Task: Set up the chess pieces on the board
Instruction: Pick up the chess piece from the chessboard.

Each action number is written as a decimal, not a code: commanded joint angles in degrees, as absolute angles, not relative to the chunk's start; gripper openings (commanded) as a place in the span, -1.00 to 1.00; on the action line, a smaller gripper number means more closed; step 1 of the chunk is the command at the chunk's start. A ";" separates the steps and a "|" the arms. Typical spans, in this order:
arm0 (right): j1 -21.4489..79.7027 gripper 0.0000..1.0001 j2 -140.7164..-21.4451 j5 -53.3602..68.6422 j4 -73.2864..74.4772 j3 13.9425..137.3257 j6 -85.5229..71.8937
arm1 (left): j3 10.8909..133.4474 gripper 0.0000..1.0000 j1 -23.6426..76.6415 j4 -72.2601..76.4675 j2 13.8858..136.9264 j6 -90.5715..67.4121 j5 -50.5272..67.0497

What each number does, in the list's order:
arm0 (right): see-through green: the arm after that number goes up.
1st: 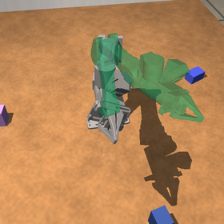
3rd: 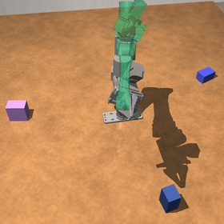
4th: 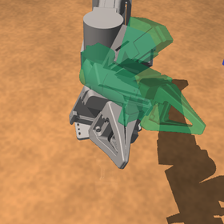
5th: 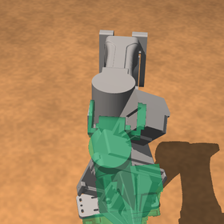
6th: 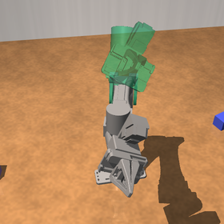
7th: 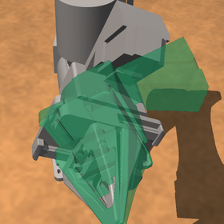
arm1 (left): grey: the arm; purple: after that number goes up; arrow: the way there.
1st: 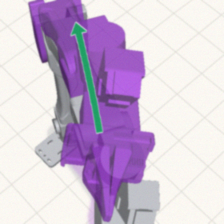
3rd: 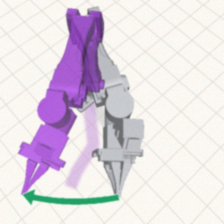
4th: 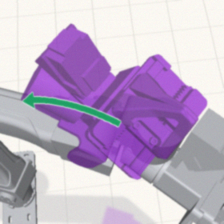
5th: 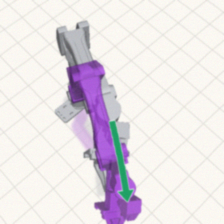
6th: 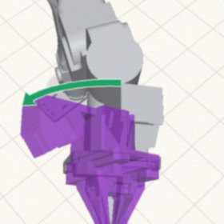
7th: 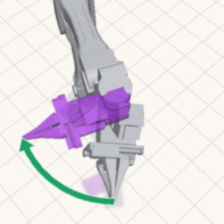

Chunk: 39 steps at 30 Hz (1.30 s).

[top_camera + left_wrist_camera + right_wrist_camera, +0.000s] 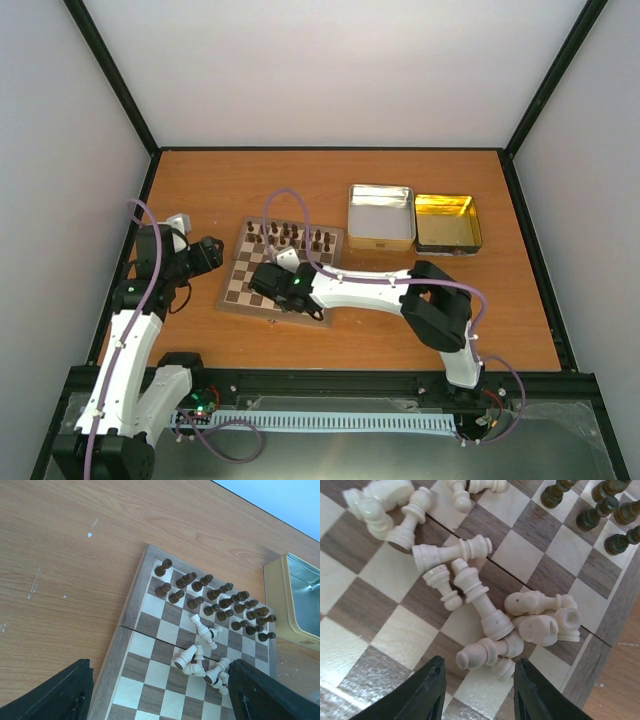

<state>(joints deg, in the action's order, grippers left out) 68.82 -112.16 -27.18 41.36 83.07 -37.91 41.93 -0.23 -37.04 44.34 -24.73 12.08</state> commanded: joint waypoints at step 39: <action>69.85 -0.77 -118.94 -38.49 46.04 91.49 -36.77 | 42.89 0.52 -0.53 -37.50 42.86 -26.49 8.23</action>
<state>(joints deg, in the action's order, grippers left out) 69.54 -120.16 -36.95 46.74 90.61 -36.40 41.93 -0.23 -37.39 42.81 -26.26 7.75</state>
